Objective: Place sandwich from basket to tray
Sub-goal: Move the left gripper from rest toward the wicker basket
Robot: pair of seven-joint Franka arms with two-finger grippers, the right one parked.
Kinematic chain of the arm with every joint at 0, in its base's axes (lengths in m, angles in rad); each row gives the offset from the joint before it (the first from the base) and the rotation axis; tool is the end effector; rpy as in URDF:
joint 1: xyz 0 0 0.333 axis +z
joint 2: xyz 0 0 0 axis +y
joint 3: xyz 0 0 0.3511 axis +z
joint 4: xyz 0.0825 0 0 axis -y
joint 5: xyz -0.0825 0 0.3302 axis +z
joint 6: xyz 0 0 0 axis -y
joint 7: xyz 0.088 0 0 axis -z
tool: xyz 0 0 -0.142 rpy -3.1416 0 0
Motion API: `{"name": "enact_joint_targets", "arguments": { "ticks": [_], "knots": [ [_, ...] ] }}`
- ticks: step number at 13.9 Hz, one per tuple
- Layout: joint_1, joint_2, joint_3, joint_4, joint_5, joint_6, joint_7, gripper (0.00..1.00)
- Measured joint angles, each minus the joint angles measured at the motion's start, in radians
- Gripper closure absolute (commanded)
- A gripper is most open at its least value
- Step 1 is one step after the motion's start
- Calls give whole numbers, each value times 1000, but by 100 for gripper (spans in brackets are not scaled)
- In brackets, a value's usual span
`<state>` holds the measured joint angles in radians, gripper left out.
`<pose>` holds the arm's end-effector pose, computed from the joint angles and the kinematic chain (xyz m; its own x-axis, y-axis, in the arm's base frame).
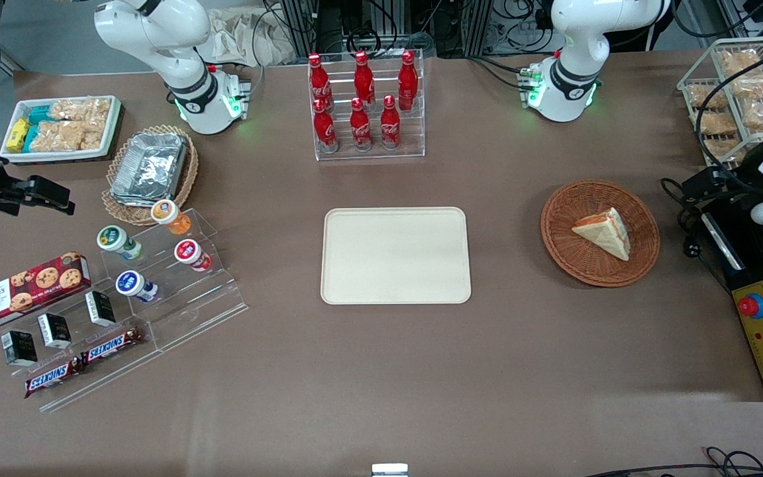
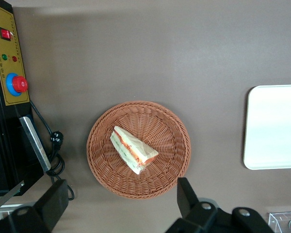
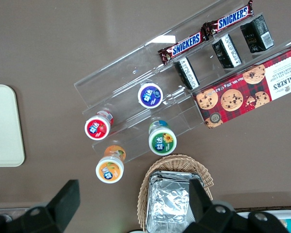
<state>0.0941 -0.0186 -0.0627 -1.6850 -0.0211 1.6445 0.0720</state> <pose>0.4973 0.0125 0.5923 0.9990 -0.0390 -0.0205 -0.0386 -0.9990 0.0214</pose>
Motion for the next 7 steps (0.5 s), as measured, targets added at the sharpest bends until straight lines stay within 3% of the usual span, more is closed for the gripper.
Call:
{"name": "enact_joint_targets", "arguments": {
  "ticks": [7],
  "knots": [
    [-1, 0, -6, 0, 0, -1, 0, 0]
  ]
}}
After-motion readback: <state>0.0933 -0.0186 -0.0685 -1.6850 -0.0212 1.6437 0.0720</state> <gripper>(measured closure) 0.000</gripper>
